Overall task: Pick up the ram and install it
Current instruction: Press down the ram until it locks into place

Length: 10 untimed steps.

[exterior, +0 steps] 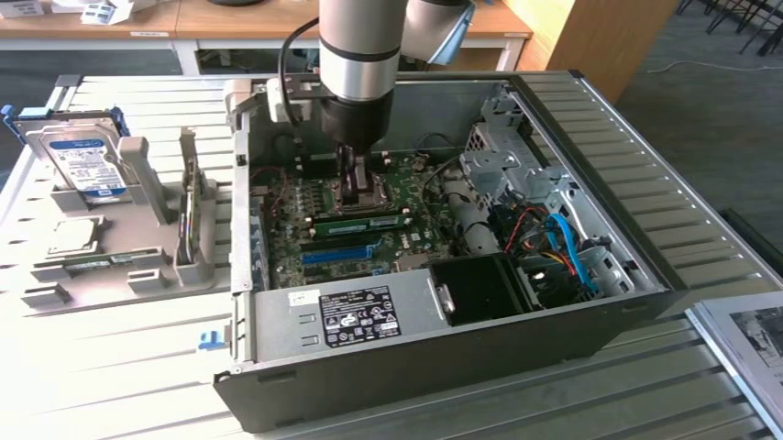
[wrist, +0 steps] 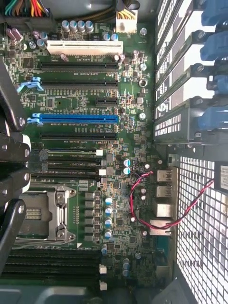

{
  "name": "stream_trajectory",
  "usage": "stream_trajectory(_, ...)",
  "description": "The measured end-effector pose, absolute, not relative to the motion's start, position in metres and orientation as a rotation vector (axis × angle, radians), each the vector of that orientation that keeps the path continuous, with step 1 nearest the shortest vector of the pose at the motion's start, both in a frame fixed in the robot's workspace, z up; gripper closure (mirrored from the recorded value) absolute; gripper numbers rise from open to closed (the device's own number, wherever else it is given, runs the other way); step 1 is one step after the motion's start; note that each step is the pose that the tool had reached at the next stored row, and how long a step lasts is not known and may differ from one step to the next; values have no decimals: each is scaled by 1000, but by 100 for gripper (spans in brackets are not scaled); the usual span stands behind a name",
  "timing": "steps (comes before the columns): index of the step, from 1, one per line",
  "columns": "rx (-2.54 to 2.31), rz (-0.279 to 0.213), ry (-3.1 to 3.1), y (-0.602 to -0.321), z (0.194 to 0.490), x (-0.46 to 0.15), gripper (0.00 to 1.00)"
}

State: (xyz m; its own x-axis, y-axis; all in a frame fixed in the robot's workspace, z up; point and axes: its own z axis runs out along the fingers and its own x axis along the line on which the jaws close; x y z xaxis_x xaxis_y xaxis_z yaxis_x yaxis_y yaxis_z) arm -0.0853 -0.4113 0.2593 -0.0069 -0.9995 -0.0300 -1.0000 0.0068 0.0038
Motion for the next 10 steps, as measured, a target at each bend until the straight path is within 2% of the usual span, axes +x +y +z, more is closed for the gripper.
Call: stream_trajectory(10,-2201,37,2216,-411,262,-85,90)
